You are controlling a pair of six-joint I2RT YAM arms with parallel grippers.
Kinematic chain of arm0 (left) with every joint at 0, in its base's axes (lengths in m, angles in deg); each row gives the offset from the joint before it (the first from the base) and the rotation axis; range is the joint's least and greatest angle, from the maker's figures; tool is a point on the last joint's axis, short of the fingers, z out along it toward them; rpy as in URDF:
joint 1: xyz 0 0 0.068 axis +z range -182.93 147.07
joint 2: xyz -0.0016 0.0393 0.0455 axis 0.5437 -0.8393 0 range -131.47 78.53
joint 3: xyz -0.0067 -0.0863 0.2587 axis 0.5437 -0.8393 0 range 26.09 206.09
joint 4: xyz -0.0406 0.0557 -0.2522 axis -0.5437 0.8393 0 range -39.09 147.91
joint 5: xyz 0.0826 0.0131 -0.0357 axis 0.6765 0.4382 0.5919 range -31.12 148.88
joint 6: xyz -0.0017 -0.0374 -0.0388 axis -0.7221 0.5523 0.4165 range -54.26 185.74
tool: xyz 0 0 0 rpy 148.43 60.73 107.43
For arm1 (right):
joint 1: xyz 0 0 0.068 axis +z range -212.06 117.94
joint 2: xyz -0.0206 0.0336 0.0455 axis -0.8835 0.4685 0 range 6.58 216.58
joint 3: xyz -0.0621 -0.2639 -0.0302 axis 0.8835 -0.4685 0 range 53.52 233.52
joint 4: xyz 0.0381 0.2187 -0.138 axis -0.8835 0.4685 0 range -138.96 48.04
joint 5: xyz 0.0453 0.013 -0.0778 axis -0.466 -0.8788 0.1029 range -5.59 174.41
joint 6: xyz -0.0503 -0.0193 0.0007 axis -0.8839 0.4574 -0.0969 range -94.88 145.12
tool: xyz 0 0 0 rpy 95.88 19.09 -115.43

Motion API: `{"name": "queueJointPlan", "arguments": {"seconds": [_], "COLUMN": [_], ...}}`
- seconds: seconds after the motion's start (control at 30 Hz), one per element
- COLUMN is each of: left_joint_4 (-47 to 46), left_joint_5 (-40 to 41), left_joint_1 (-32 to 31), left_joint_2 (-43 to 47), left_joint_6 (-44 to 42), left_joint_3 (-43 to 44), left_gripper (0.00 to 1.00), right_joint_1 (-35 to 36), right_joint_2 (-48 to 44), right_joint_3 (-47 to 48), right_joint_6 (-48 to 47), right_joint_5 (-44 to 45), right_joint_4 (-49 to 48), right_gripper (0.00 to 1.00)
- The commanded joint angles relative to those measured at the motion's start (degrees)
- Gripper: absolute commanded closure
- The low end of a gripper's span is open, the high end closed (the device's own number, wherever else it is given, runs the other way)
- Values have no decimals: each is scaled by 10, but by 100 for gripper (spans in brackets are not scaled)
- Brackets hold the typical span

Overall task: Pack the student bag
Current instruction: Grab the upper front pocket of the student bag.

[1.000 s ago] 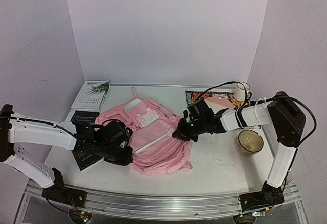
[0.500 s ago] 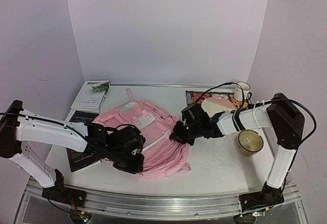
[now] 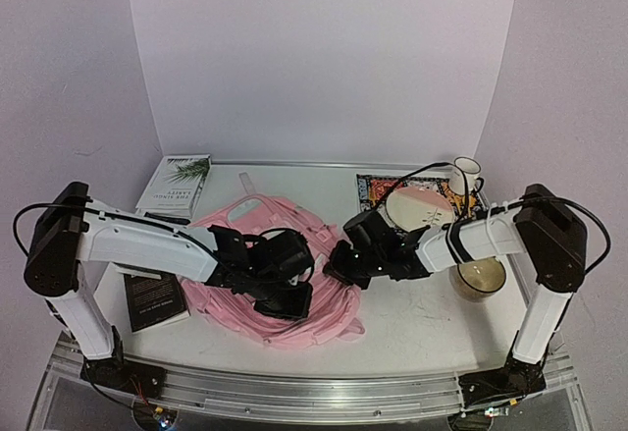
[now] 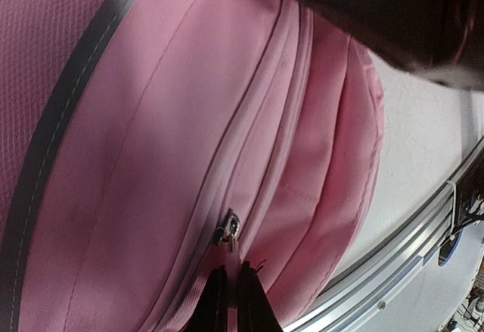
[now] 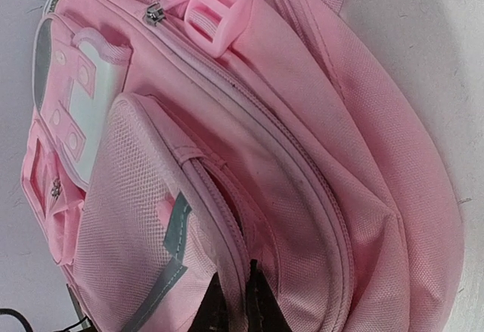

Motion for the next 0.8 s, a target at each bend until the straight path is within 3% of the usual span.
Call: {"name": "queueJointPlan", "arguments": {"seconds": [0.0, 0.1, 0.2, 0.43, 0.63, 0.77], "left_joint_4": [-97, -97, -97, -96, -93, -91], "left_joint_5": [-22, -25, -18, 9, 36, 42], "left_joint_1": [16, 23, 25, 28, 28, 29], "left_joint_2": [-15, -20, -6, 63, 127, 163], "left_joint_6": [-28, -33, -31, -8, 21, 59], "left_joint_3": [75, 85, 73, 10, -46, -97], "left_gripper": [100, 100, 97, 79, 67, 61], "right_joint_1": [21, 21, 21, 21, 21, 29], "right_joint_2": [-28, -42, -62, -99, -140, -162], "right_joint_3": [-15, -22, -30, -42, -63, -71], "right_joint_6": [1, -21, -46, -129, -201, -249], "right_joint_5": [-3, 3, 28, 54, 45, 27], "right_joint_4": [-38, -38, -33, -1, 21, 38], "right_gripper": [100, 99, 87, 58, 45, 44]}}
